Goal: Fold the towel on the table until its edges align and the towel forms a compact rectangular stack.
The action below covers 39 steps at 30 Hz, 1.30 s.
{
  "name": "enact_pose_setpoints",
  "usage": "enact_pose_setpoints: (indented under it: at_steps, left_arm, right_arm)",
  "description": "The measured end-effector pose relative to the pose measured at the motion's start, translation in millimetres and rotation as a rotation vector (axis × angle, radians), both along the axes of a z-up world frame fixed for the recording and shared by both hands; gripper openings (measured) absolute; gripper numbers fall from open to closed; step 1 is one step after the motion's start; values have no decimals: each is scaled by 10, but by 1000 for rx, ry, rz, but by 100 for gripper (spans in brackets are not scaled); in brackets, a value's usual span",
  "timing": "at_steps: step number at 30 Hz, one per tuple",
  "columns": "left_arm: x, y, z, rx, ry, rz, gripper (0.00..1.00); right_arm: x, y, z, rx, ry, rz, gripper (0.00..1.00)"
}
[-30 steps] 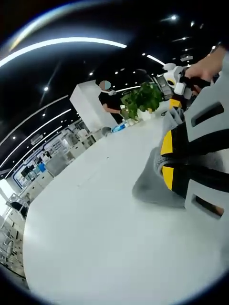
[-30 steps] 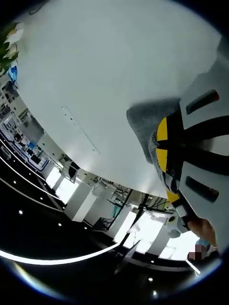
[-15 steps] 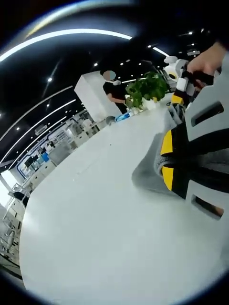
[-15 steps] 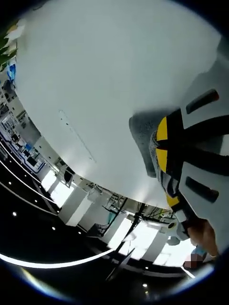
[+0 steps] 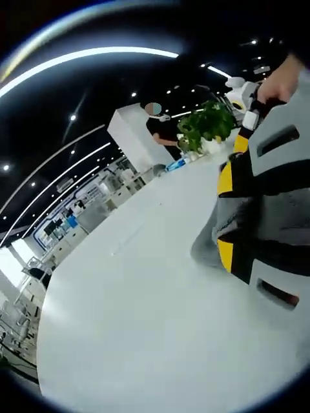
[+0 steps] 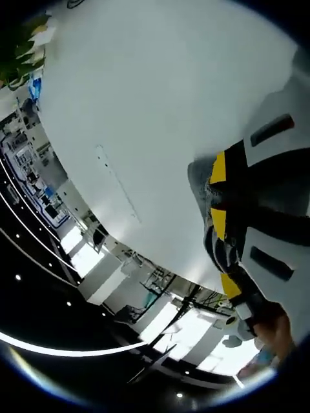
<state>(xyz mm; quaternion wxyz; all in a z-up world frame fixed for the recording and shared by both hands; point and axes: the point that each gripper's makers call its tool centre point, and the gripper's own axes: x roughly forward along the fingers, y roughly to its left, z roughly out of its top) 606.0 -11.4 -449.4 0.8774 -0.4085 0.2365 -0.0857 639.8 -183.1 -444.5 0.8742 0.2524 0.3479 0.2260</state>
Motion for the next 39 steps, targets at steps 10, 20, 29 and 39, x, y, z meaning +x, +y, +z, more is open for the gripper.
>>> enact_pose_setpoints:
  at_steps: [10, 20, 29, 39]
  left_arm:
    - [-48, -47, 100, 197, -36, -92, 37]
    - [-234, -67, -80, 538, -15, -290, 48]
    - [-246, 97, -196, 496, 38, -251, 43]
    - [-197, -46, -440, 503, 77, -360, 21]
  right_arm:
    - [6, -4, 91, -15, -37, 51, 19]
    - [-107, -6, 15, -137, -80, 159, 25]
    - [-228, -45, -199, -209, -48, 186, 26]
    - [-323, -32, -420, -240, -3, 181, 20]
